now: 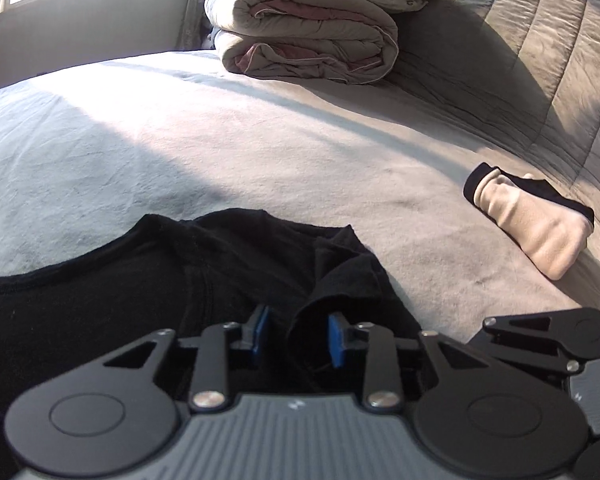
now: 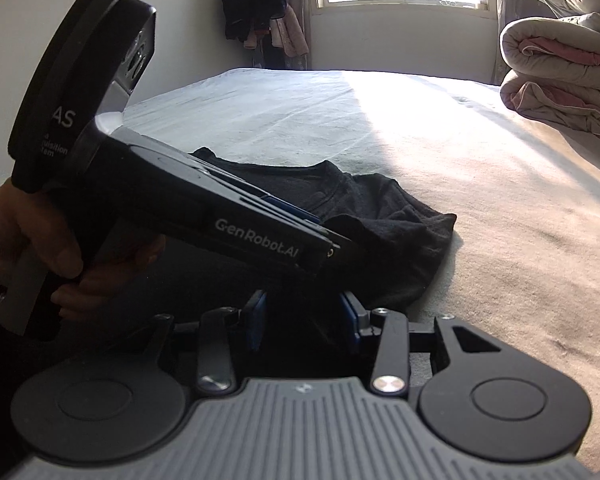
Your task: Fold clothes
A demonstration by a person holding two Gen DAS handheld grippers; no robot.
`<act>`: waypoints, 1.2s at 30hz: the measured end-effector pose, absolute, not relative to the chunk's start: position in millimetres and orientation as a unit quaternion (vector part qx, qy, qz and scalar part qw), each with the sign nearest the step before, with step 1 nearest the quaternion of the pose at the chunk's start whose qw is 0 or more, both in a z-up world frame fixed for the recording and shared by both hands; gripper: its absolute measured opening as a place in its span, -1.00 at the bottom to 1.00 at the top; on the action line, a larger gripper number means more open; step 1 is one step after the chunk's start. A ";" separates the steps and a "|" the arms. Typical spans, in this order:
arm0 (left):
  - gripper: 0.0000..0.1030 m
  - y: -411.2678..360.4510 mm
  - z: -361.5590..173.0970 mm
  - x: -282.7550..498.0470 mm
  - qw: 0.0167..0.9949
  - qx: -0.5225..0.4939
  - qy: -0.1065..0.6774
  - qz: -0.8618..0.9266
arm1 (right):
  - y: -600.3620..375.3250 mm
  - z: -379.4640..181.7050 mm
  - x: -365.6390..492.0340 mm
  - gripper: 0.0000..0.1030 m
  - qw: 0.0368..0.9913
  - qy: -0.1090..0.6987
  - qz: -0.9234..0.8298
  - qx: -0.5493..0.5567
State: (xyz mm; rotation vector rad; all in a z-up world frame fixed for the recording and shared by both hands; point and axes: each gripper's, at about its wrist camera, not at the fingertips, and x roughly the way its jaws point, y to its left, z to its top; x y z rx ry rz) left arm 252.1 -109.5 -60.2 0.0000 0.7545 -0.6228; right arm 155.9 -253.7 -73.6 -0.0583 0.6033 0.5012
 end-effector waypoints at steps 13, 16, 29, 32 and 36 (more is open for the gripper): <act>-0.98 -25.4 -87.1 251.8 0.859 -0.322 0.297 -0.265 | -260.8 -57.9 152.6 -0.85 0.944 0.234 0.232 0.023; -0.99 -22.5 -82.6 254.8 0.855 -0.334 0.291 -0.271 | -260.8 -51.3 153.3 -0.85 0.944 0.225 0.239 0.035; -0.99 11.1 -68.2 256.1 0.874 -0.290 0.321 -0.221 | -235.7 -47.7 161.0 -0.85 0.925 0.244 0.283 0.059; -0.99 14.8 -69.8 257.1 0.874 -0.291 0.324 -0.216 | -227.1 -51.8 162.3 -0.85 0.923 0.251 0.287 0.049; -0.97 18.4 -73.2 259.9 0.877 -0.277 0.342 -0.193 | -214.1 -62.9 162.2 -0.73 0.908 0.290 0.302 0.023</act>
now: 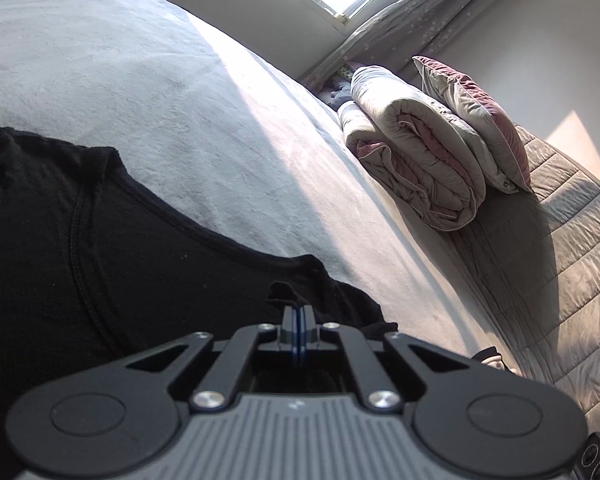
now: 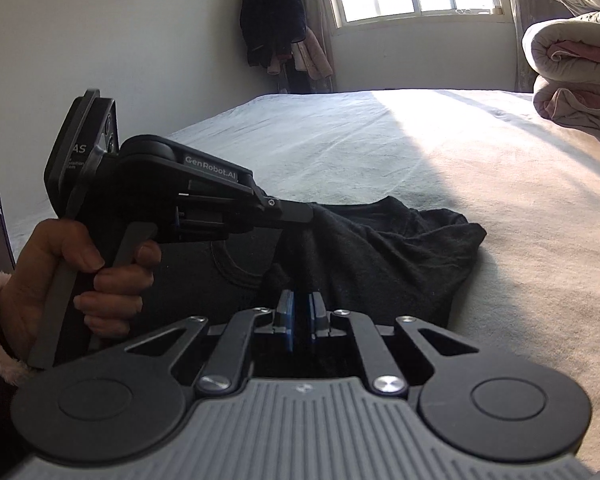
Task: Fold clothes
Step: 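Open the right gripper and press the folded sleeve flat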
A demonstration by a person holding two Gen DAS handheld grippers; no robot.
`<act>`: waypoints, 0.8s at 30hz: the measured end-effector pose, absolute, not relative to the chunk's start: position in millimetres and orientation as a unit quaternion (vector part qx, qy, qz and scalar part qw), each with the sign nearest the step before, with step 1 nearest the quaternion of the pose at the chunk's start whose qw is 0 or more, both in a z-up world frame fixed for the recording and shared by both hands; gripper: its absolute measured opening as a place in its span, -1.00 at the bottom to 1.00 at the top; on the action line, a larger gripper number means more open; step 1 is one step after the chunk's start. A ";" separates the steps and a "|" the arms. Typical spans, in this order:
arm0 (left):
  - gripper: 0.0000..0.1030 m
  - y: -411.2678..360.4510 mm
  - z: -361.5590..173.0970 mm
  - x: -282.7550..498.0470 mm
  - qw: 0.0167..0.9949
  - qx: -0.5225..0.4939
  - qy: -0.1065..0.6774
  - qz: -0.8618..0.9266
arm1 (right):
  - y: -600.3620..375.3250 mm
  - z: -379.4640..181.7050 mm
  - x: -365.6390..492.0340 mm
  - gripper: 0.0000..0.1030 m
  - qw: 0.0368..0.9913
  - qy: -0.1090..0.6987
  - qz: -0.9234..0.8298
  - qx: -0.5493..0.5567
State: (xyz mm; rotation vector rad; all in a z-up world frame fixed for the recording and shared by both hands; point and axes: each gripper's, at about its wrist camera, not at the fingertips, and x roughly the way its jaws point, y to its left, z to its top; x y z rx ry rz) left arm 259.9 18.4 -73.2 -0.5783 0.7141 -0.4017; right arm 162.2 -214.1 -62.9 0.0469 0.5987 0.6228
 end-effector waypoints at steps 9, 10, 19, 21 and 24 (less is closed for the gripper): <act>-0.32 22.4 -83.9 263.7 0.873 -0.285 0.341 -0.200 | -253.2 -42.8 172.3 0.14 0.914 0.293 0.266 0.093; -0.34 21.1 -84.6 263.8 0.876 -0.280 0.339 -0.198 | -260.9 -40.8 180.0 0.14 0.917 0.293 0.249 0.107; -0.98 7.4 -85.9 261.9 0.894 -0.251 0.319 -0.191 | -288.7 -86.5 257.4 -0.87 0.909 0.315 0.180 0.203; -0.99 5.5 -82.0 259.1 0.900 -0.244 0.305 -0.192 | -291.5 -88.6 252.3 -0.90 0.914 0.297 0.172 0.217; -0.98 1.2 -79.1 257.7 0.907 -0.226 0.296 -0.195 | -289.0 -74.5 243.7 -0.90 0.937 0.269 0.143 0.172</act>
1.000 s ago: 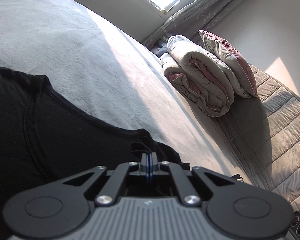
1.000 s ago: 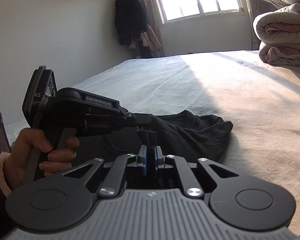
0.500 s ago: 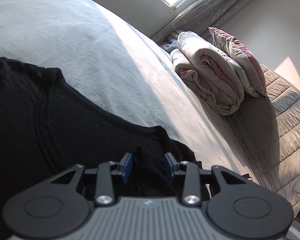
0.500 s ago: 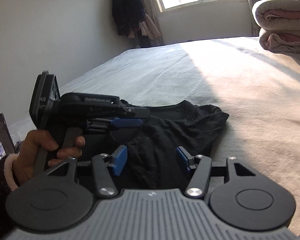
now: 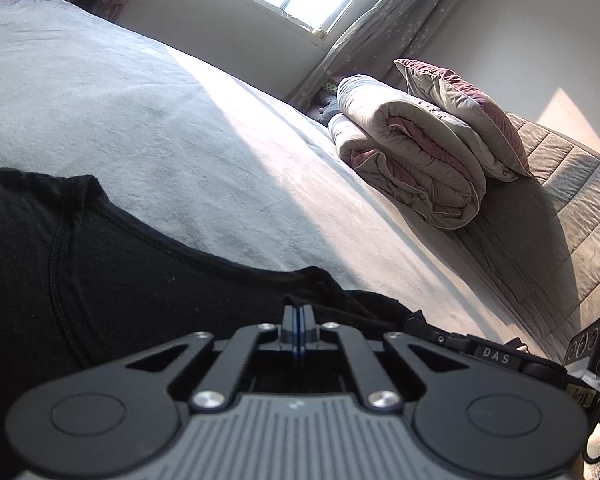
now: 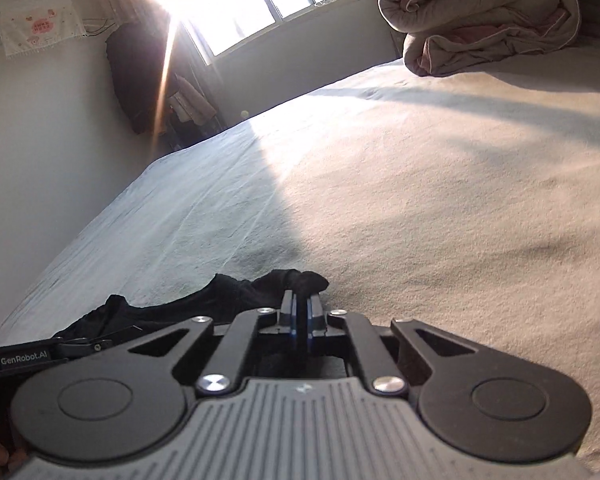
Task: Fold clothes
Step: 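Open the right gripper and press the folded sleeve flat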
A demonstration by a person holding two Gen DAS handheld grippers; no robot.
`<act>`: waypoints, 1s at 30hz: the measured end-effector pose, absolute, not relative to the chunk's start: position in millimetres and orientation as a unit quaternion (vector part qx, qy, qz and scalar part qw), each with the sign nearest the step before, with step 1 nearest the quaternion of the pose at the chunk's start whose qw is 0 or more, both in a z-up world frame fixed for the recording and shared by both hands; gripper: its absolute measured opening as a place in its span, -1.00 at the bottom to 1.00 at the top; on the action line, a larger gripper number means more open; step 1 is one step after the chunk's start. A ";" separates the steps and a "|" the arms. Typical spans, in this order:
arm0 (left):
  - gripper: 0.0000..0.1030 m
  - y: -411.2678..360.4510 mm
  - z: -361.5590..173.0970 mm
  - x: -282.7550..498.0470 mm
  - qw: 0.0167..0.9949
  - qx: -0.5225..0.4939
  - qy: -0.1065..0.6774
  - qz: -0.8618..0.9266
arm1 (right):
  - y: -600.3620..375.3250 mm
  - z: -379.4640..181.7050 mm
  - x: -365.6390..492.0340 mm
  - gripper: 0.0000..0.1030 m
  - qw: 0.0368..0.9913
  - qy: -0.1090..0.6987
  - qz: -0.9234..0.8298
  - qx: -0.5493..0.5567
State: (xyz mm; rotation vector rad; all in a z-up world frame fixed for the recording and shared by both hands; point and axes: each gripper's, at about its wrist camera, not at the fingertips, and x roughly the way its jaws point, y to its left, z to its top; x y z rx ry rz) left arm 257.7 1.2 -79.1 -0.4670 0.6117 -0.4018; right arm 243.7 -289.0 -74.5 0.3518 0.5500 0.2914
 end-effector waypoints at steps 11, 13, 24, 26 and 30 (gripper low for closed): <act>-0.33 8.0 -70.5 261.2 0.891 -0.225 0.341 -0.195 | -286.4 -73.5 238.5 -0.27 0.933 0.297 0.146 0.145; -0.31 11.5 -65.3 259.6 0.887 -0.223 0.343 -0.212 | -286.0 -64.4 230.4 -0.04 0.932 0.299 0.158 0.128; -0.59 -3.8 -55.2 246.1 0.872 -0.124 0.370 -0.296 | -236.1 -37.5 150.0 -0.04 0.907 0.306 0.283 -0.063; -0.60 -3.9 -50.8 240.8 0.870 -0.121 0.354 -0.322 | -232.0 -41.3 137.5 -0.04 0.902 0.301 0.295 -0.094; -0.60 -10.1 -45.7 232.1 0.856 -0.117 0.327 -0.383 | -231.2 -57.3 129.8 -0.27 0.895 0.304 0.304 -0.117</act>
